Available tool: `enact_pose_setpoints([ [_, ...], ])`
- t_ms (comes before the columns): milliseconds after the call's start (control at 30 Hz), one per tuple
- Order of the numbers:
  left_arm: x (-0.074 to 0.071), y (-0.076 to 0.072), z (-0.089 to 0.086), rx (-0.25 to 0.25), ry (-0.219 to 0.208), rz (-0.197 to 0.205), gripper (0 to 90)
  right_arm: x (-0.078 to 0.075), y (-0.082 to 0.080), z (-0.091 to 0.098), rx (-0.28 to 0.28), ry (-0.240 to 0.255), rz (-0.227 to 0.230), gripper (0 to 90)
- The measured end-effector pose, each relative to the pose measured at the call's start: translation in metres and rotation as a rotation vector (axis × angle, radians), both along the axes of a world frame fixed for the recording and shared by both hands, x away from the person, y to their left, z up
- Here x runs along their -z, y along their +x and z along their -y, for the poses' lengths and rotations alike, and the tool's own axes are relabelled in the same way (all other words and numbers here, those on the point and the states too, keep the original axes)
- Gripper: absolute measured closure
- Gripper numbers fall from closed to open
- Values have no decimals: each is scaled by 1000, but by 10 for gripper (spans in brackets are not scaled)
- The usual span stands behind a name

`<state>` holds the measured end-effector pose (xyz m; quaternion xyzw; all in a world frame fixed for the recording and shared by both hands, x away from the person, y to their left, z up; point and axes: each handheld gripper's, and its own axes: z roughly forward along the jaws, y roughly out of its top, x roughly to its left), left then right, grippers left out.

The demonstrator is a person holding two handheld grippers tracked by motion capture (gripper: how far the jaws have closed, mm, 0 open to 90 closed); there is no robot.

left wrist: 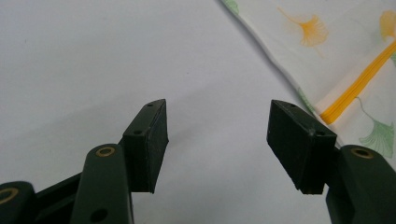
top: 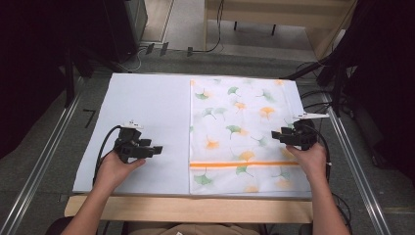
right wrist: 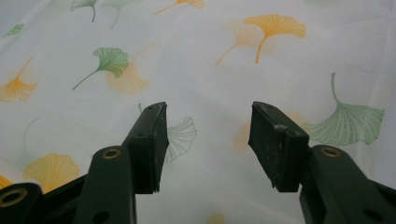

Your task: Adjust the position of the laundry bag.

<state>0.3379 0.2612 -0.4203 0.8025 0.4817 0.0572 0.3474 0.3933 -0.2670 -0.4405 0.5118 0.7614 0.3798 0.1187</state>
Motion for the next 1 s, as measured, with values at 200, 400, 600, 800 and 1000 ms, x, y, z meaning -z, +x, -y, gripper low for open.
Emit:
enact_pose_setpoints([
  [200, 3, 1, 3, 40, 19, -15, 346, 0, 0, -4, -4, 33, 15, 401],
  [400, 1, 3, 8, 62, 30, 4, 347, 0, 0, -11, -39, 32, 10, 415],
  [600, 1, 9, 4, 37, -44, -22, 339, 0, -1, -13, -50, 37, 8, 425],
  [800, 1, 7, 9, 74, -3, -22, 337, -1, -3, -15, -52, 40, 6, 420],
  [1000, -2, 7, 16, 94, -28, -7, 332, -1, -5, -14, -64, 54, 3, 439],
])
